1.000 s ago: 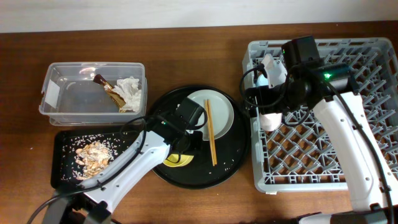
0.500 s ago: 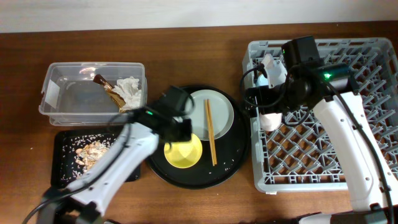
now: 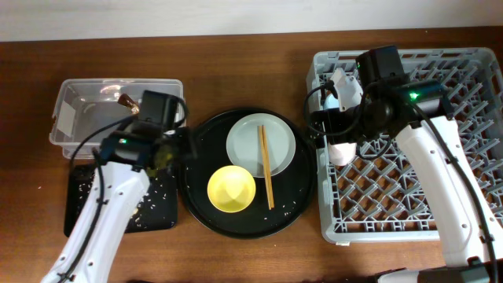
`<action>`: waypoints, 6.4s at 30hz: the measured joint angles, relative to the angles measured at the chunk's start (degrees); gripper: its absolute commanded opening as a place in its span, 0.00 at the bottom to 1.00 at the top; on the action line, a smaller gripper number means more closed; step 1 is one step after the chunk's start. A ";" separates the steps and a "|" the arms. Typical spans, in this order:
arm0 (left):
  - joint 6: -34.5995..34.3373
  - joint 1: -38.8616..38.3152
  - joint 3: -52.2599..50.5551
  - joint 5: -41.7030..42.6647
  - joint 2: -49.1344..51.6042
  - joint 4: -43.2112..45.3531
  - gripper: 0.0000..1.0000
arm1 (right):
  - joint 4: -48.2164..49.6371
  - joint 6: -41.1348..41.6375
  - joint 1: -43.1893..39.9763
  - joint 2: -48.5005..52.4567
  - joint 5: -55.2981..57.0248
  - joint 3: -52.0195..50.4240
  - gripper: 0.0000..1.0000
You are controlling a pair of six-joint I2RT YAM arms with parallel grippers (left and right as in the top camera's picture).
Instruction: Sort waste into correct bins and load items into the dishwasher rack
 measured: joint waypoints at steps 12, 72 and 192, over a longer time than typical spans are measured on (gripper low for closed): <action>0.04 2.36 0.00 -1.49 -0.09 -2.32 0.99 | 4.48 10.38 7.54 3.37 -2.80 -2.23 0.69; 0.04 2.36 0.00 -1.49 -0.09 -2.32 1.00 | 30.97 26.40 25.18 24.00 19.12 -11.87 0.36; 0.04 2.36 0.00 -1.51 -0.09 -2.34 0.99 | 5.42 -13.75 -16.17 22.60 19.85 4.68 0.22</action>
